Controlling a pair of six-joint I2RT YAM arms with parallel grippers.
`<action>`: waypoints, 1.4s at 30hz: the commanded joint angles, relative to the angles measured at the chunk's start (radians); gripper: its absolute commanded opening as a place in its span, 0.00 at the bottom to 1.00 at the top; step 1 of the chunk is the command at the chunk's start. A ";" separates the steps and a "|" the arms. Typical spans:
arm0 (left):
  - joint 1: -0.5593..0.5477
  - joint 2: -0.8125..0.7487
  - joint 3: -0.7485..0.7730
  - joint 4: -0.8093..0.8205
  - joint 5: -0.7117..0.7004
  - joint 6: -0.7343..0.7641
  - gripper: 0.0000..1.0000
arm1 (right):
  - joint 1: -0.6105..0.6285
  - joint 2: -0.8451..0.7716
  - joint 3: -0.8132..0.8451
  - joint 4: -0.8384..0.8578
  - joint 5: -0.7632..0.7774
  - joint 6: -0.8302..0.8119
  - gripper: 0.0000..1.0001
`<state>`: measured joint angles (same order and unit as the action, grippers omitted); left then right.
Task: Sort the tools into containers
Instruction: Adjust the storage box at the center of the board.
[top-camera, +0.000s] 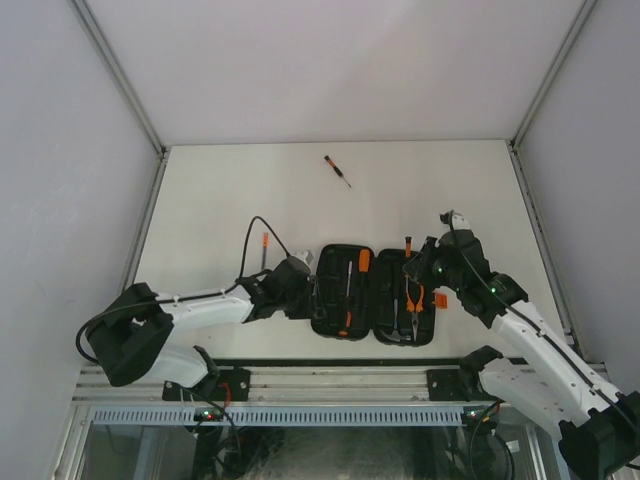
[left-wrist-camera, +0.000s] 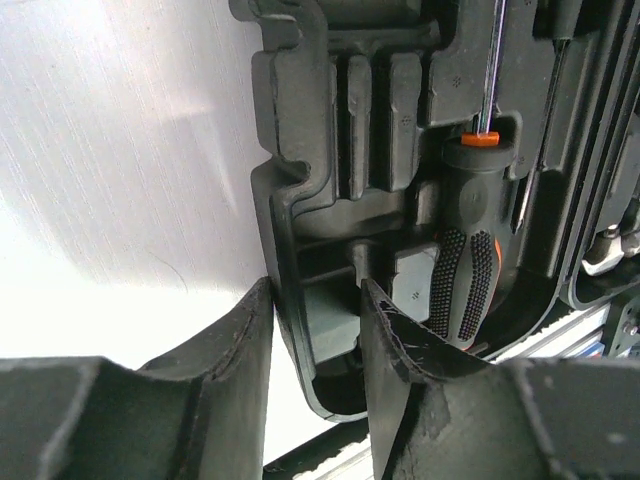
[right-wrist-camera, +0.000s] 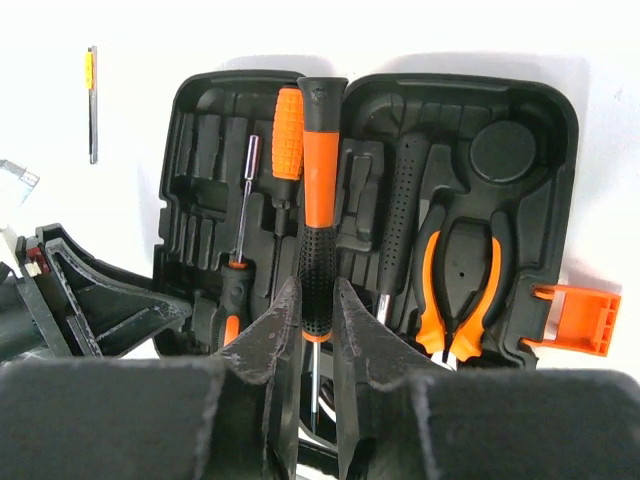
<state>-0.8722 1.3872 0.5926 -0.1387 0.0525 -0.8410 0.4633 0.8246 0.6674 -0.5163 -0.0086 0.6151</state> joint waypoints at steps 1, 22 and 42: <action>0.002 -0.014 0.015 0.010 -0.053 -0.039 0.29 | 0.011 -0.018 -0.001 0.027 0.000 0.021 0.00; 0.138 -0.187 -0.131 -0.017 -0.118 -0.108 0.13 | 0.038 -0.022 -0.020 0.038 0.008 0.044 0.00; -0.063 0.024 0.083 0.051 -0.065 -0.111 0.48 | 0.058 -0.045 -0.027 0.001 0.051 0.061 0.00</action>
<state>-0.9146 1.4181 0.6270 -0.1379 -0.0677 -0.9760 0.5137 0.7975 0.6422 -0.5289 0.0193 0.6590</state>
